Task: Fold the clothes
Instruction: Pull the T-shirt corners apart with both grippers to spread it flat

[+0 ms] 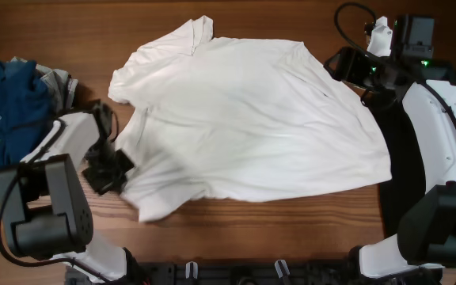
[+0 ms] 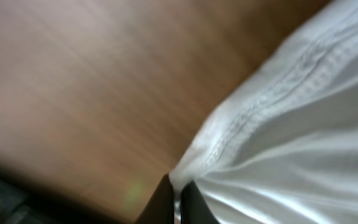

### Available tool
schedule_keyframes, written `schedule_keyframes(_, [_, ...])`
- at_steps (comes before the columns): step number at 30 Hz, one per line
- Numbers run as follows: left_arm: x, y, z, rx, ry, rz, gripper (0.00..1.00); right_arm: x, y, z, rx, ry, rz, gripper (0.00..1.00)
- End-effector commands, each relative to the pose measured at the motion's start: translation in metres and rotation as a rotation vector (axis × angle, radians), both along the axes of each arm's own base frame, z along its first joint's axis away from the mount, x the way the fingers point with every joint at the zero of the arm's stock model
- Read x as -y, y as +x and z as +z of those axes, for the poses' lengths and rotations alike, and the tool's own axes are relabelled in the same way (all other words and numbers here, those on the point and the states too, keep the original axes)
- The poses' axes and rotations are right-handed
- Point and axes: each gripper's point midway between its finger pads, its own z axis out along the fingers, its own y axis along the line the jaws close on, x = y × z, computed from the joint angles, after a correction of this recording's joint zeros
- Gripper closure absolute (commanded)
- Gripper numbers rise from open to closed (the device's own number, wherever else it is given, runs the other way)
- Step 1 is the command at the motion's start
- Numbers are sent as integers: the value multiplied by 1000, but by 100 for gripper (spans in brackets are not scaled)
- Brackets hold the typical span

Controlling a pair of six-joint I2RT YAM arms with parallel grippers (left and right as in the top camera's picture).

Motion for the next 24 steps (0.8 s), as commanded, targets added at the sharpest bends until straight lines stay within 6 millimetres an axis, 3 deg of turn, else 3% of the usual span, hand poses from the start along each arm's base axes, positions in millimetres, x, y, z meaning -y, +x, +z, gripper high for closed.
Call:
schedule_keyframes(1, [-53, -30, 11, -87, 204, 171, 96, 5, 4, -3, 4, -35, -10, 27])
schedule_keyframes(5, [-61, -36, 10, -86, 169, 246, 96, -2, 12, -13, 7, -40, 14, 27])
schedule_keyframes(8, [-62, -36, 10, -87, 164, 236, 96, -31, 34, -45, 36, -61, 114, 35])
schedule_keyframes(9, [-63, -33, 9, -73, 167, 238, 92, -42, 44, -61, 45, -65, 138, 36])
schedule_keyframes(10, [-63, -31, 8, -65, 168, 240, 68, -52, 52, -74, 49, -64, 155, 36])
schedule_keyframes(12, [-64, -28, 8, -49, 167, 243, 47, -82, 61, -115, 32, -55, 215, 36])
schedule_keyframes(14, [-64, -26, 7, -39, 169, 244, 33, -110, 63, -146, 35, -88, 286, 33])
schedule_keyframes(15, [-65, -25, 7, -38, 170, 245, 24, -111, 66, -156, 40, -155, 271, 31])
schedule_keyframes(16, [-65, -25, 7, -38, 169, 245, 18, -97, 74, -164, 54, -314, 197, 28])
schedule_keyframes(18, [-64, -25, 7, -39, 169, 244, 18, -88, 89, -159, 122, -429, 157, 26])
schedule_keyframes(20, [-62, -24, 6, -35, 154, 247, 20, -93, 106, -144, 219, -432, 159, 27])
schedule_keyframes(24, [-54, -13, 2, 19, 85, 231, 23, -92, 115, -137, 254, -399, 114, 30])
